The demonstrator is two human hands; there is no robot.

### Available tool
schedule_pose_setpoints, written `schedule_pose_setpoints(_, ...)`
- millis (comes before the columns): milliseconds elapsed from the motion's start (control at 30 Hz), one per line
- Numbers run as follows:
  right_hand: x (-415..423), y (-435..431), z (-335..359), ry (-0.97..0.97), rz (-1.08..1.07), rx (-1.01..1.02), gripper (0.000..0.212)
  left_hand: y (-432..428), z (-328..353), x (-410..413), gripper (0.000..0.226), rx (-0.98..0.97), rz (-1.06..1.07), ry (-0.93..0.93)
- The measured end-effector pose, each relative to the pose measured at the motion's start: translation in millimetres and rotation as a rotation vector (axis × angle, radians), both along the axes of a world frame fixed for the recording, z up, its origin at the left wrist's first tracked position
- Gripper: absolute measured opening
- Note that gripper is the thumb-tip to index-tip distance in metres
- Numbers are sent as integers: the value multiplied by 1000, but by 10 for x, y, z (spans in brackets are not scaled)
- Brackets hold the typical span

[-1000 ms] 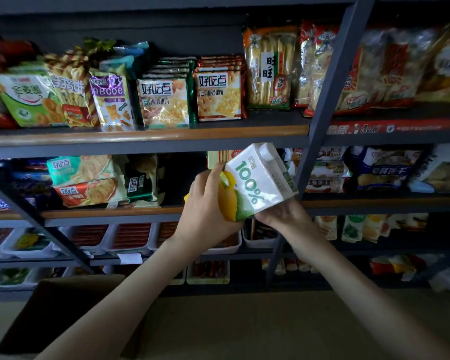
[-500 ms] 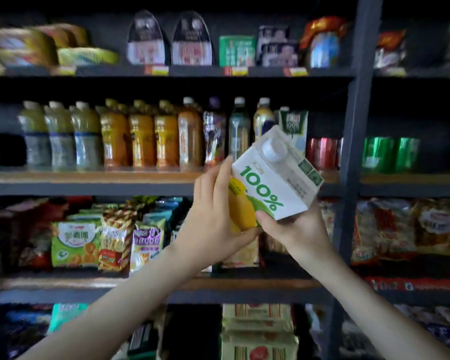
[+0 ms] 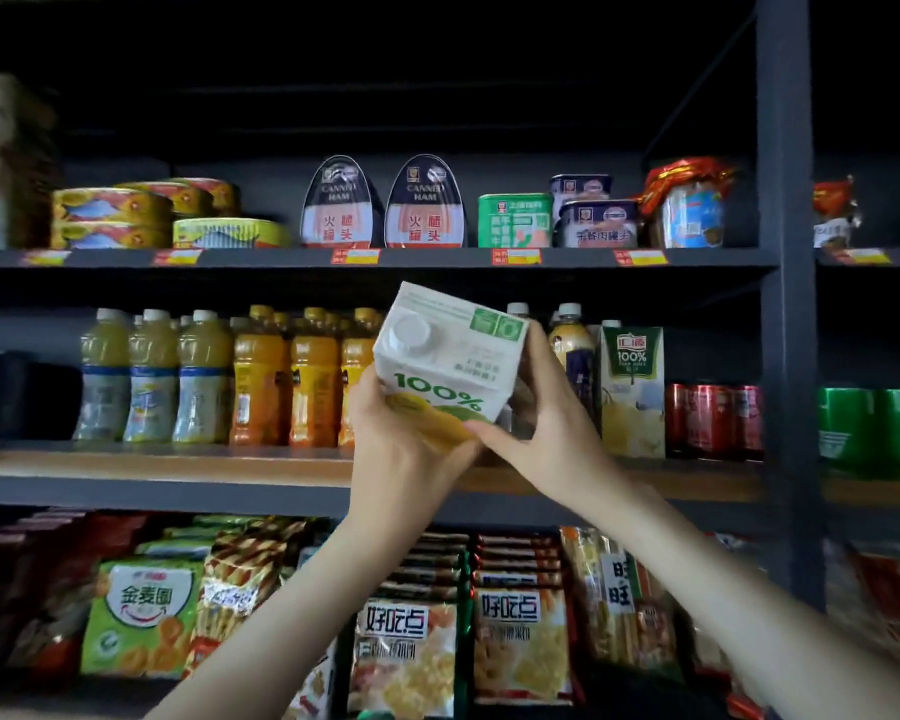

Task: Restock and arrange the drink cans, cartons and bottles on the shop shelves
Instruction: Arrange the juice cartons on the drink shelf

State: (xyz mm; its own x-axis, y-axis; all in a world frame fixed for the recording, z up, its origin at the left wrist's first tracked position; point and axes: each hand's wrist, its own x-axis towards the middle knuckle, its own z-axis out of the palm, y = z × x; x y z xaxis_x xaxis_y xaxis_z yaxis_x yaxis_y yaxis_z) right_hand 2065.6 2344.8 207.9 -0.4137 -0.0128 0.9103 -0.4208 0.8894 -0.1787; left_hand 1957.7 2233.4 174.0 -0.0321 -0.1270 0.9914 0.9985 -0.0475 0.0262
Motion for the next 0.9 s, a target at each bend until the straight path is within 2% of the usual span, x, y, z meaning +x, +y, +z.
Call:
schedule_pose_setpoints(100,-150,117,86,0,13,-10,96,35,75,-106,103,-41,72,0)
schedule_pose_setpoints(200,-221,141,217,15,114,-40,88,49,178,-174,113,-72,155,-37)
schedule_pose_setpoints(433,-336,73,392,70,234,27,81,45,294,-294,113,-32,135,-59)
schedule_pose_setpoints(733,-797,255,266,-97,130,-226,92,142,203,-637,125,-308,152,-261)
schedule_pose_setpoints(800,-879,221,321,-149,100,-221,94,158,239,-706,129,-308,166,-309)
schedule_pose_setpoints(900,-1029,123,395,-251,10,-179,86,150,318,-819,131,-344,168,-397)
